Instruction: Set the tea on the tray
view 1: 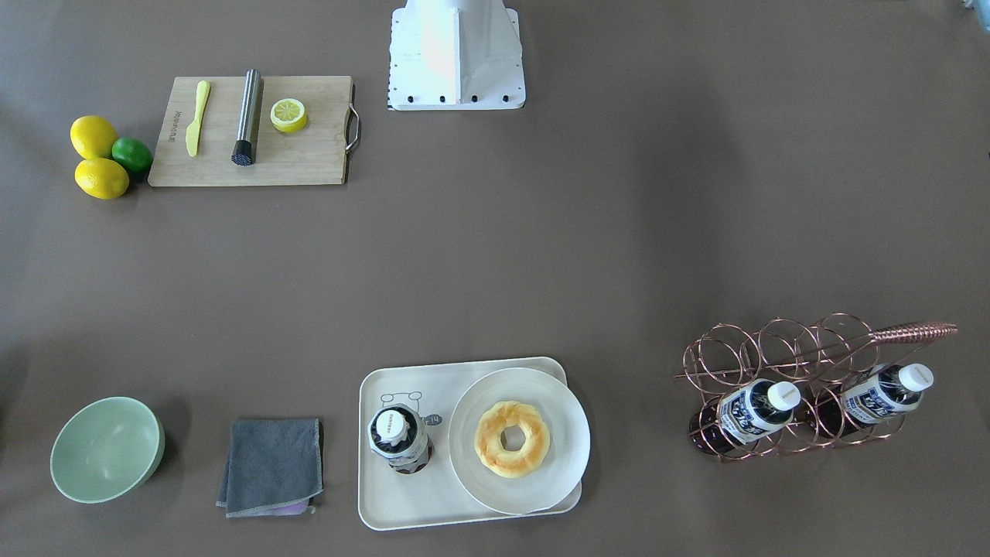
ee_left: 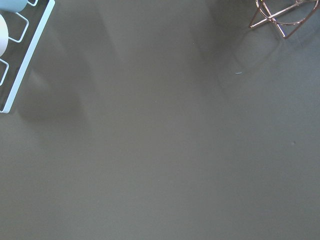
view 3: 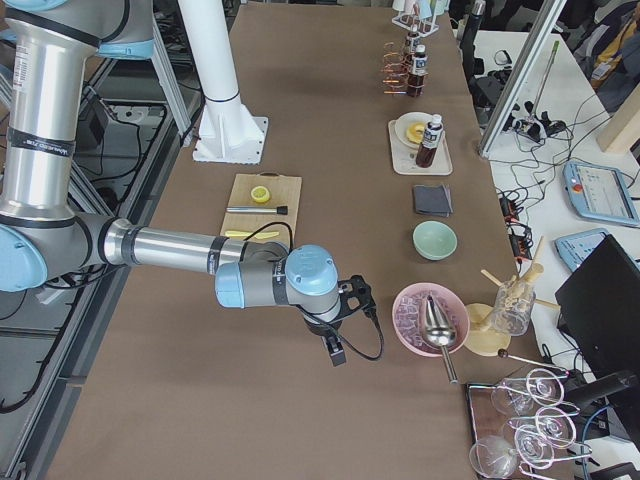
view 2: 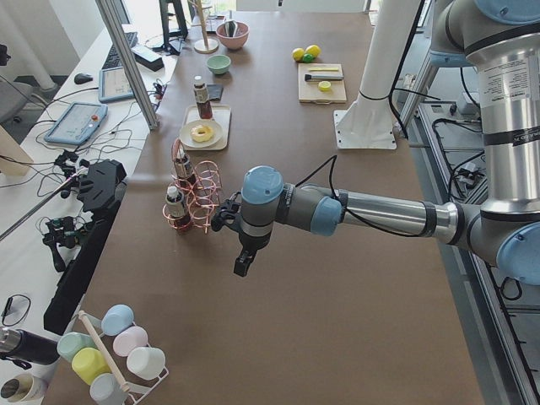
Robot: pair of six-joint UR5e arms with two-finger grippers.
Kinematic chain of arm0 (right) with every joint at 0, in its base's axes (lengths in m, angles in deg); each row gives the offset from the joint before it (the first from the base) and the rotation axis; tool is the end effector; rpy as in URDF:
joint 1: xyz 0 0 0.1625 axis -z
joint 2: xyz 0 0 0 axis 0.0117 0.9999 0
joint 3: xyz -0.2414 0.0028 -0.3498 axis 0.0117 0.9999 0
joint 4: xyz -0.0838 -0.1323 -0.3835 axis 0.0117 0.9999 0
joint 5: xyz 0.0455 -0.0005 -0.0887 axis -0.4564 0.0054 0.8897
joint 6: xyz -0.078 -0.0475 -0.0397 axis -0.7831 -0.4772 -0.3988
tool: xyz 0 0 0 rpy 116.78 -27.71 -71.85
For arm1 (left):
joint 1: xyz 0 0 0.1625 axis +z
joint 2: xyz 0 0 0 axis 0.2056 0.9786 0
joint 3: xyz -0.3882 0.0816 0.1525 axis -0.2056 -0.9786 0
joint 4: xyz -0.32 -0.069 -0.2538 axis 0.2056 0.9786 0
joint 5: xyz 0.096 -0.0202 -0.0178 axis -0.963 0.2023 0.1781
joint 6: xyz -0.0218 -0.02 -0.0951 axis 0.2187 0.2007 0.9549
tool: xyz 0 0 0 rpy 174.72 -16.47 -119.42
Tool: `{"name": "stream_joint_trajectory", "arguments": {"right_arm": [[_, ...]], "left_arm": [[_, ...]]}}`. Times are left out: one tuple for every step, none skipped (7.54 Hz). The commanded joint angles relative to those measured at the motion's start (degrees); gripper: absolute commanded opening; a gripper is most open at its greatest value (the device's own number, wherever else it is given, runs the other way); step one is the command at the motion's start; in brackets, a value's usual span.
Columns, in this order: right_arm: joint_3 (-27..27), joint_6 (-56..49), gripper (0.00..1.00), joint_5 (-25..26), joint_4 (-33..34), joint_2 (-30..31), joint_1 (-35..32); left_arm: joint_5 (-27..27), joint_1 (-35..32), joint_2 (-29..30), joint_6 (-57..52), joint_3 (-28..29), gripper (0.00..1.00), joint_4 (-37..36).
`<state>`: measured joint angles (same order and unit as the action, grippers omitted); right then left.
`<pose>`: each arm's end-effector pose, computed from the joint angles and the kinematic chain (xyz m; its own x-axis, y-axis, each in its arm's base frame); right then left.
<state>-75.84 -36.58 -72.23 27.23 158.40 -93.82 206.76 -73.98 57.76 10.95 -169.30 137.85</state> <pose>0.0872 -0.3992 0.6678 0.7075 -0.3852 0.5926 0.2011 0.9135 0.3537 -0.0375 -0.4266 0.5801 0.7245 0.3671 -0.5834 -0.1808 0.9179 0.3532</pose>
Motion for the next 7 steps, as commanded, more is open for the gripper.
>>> {"name": "stream_joint_trajectory", "arguments": {"right_arm": [[0.0, 0.0, 1.00, -0.3, 0.0, 0.8, 0.0], [0.0, 0.1, 1.00, -0.8, 0.0, 0.9, 0.0], [0.1, 0.1, 1.00, -1.3, 0.0, 0.9, 0.0], [0.0, 0.1, 1.00, -1.4, 0.1, 1.1, 0.0], [-0.1, 0.1, 1.00, -2.5, -0.1, 2.1, 0.0], [-0.1, 0.1, 1.00, -2.8, 0.0, 2.2, 0.0], [0.0, 0.0, 1.00, -2.4, 0.0, 2.2, 0.0]], "left_arm": [[0.0, 0.0, 0.0, 0.1, 0.0, 0.97, 0.0], [0.1, -0.1, -0.1, 0.1, -0.2, 0.97, 0.0], [0.2, -0.1, -0.1, 0.3, -0.2, 0.97, 0.0], [0.3, -0.3, -0.1, 0.3, -0.1, 0.97, 0.0], [0.6, -0.5, -0.1, 0.3, -0.4, 0.97, 0.0], [0.6, -0.9, -0.3, 0.2, -0.2, 0.97, 0.0], [0.6, -0.9, -0.3, 0.2, -0.2, 0.97, -0.1]]}}
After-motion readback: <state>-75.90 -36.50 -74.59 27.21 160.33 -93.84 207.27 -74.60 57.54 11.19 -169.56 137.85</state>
